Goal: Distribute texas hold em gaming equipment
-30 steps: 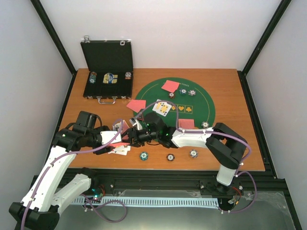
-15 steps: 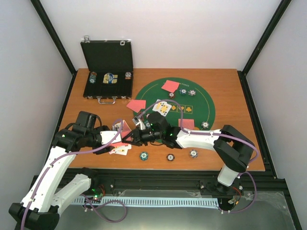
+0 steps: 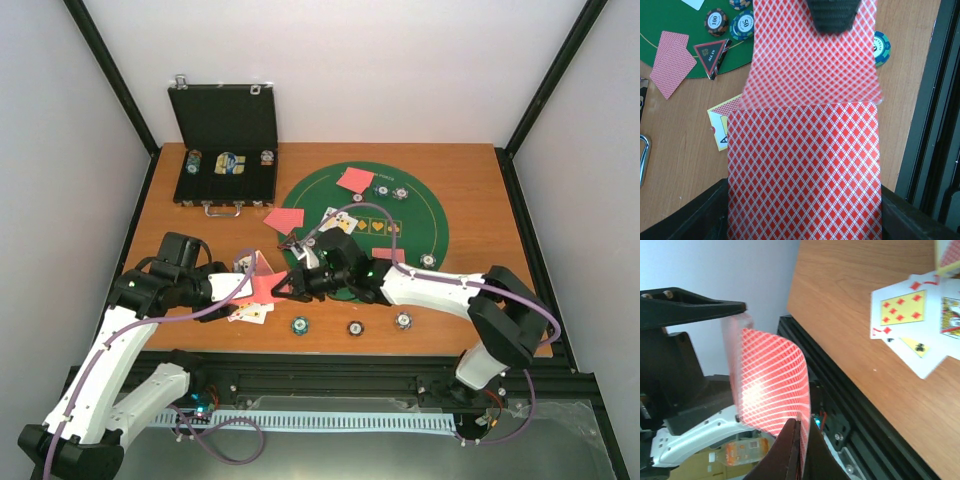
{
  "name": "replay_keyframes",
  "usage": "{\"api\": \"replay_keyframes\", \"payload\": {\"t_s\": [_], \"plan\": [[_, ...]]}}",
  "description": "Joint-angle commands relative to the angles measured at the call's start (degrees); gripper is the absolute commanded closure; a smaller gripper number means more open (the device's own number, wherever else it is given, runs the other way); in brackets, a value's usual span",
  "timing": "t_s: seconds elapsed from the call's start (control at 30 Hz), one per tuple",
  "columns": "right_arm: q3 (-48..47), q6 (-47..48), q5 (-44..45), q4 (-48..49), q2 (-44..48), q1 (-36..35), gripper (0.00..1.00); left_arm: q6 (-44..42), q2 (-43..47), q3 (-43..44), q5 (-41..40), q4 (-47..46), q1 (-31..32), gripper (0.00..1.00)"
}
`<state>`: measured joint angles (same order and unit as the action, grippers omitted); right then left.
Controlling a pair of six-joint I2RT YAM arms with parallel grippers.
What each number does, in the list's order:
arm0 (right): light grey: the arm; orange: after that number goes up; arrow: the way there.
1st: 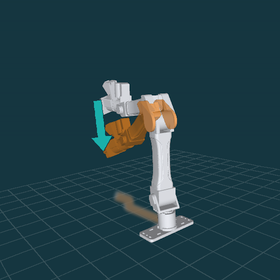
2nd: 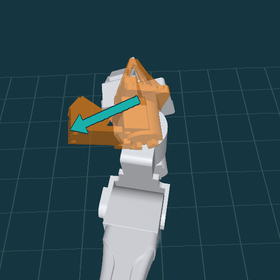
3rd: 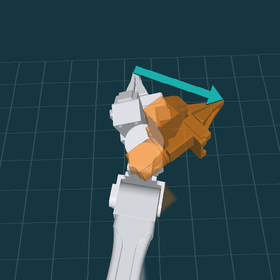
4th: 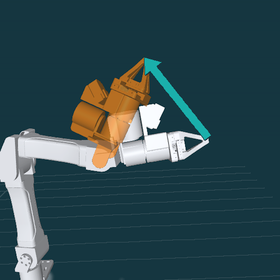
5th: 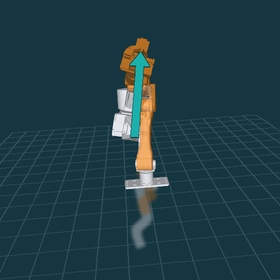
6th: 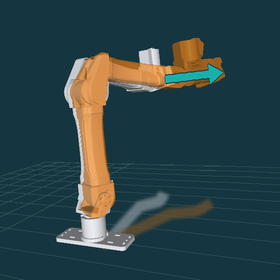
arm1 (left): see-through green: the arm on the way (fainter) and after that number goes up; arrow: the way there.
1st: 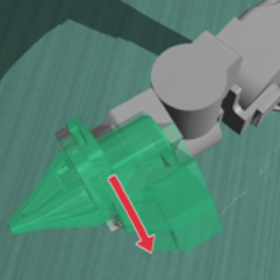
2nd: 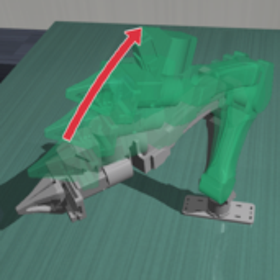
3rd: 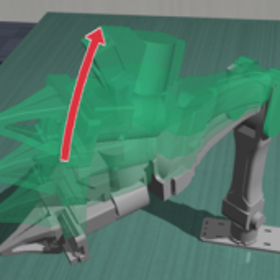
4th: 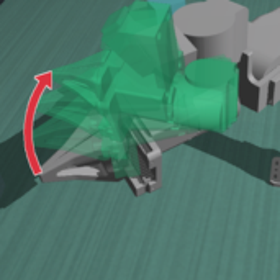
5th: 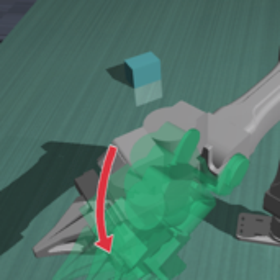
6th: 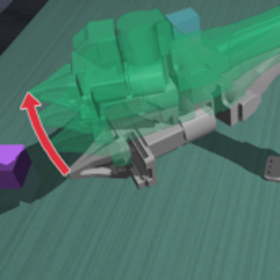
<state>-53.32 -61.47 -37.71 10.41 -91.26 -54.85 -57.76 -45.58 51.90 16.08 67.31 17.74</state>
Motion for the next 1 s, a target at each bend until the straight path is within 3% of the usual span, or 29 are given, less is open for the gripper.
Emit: {"api": "replay_keyframes", "payload": {"t_s": [0.0,0.17,0.27,0.4,0.5,0.63,0.73,0.87,0.97], "plan": [[-0.5,5.5,0.9,-9.4,3.3,2.4,0.97,-1.0,0.7,1.3,1.5,-1.7,0.2,0.63],[-3.3,15.3,3.5,-23.1,6.9,8.3,0.97,-1.1,0.6,1.6,1.5,-1.6,0.2,0.63],[-9.5,26.5,12.3,-37.6,7.4,11.8,0.97,-1.1,0.6,1.8,1.5,-1.4,0.2,0.63],[-20.4,39.7,38.4,-54.3,3.3,12.7,0.97,-1.3,0.6,1.8,1.4,-1.2,0.2,0.63],[-25.3,46.3,57.9,-59.8,-2.6,12.6,0.97,-1.4,0.7,1.6,1.2,-1.1,0.2,0.63],[-30.4,53.1,78.4,-61.1,-12.2,12.5,0.97,-1.2,0.6,1.9,1.4,-0.8,0.2,0.63],[-32.1,59.9,89.5,-55.5,-17.0,12.0,0.97,-0.8,0.4,2.3,1.5,-0.5,0.2,0.63],[-32.3,68.4,97.3,-46.0,-22.4,12.0,0.97,-0.7,0.6,2.4,1.5,-0.3,0.2,0.63],[-34.6,70.4,96.6,-44.1,-27.3,11.9,0.97,-0.7,0.5,2.3,1.5,-0.1,0.2,0.63]]}}
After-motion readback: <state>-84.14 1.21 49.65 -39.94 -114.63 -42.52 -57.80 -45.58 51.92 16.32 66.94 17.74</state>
